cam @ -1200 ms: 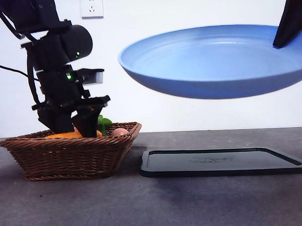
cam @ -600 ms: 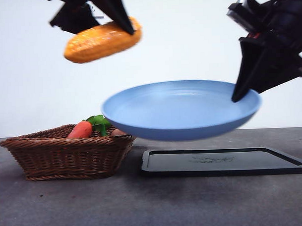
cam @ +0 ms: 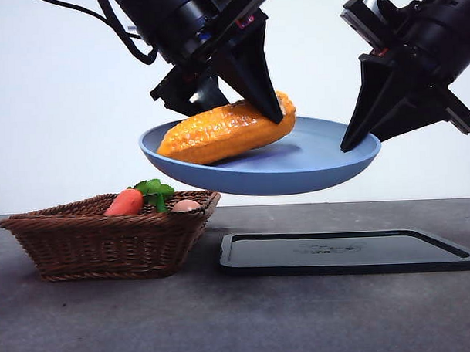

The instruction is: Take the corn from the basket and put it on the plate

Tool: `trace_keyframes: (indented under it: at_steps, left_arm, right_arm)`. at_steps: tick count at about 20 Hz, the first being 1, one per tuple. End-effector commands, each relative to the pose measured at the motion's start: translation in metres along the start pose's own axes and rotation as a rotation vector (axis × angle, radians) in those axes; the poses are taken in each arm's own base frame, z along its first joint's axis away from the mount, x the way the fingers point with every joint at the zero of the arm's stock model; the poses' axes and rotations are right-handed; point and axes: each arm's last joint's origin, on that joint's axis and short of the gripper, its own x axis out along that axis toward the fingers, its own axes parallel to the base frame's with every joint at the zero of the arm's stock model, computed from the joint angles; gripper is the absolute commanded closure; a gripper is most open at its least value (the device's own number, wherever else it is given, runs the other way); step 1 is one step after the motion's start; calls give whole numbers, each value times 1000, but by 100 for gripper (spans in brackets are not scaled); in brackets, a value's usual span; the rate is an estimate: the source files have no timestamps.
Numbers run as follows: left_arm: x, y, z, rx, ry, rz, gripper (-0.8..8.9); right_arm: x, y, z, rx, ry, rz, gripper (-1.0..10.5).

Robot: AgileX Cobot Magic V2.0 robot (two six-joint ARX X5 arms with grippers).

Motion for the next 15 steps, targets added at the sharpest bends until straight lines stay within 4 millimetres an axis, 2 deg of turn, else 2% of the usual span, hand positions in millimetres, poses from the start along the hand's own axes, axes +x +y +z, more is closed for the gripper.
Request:
trace_keyframes:
  at_steps: [1,3,11,15]
  left_arm:
    - [6,-2,2,18,10,-11,534]
    - [6,-3,2,18,11,-12,486]
    - [4,-5,2,11,19,-15,459]
    - [-12,-9,9,23,-20,-14,415]
  right_arm:
    - [-1,4,6,-2,-15,15,945]
    - [-1,4,6,-2,-14,16,945]
    - [-1,4,6,-4,-12,14,945]
    - [0,3,6,-3,-9,13,945]
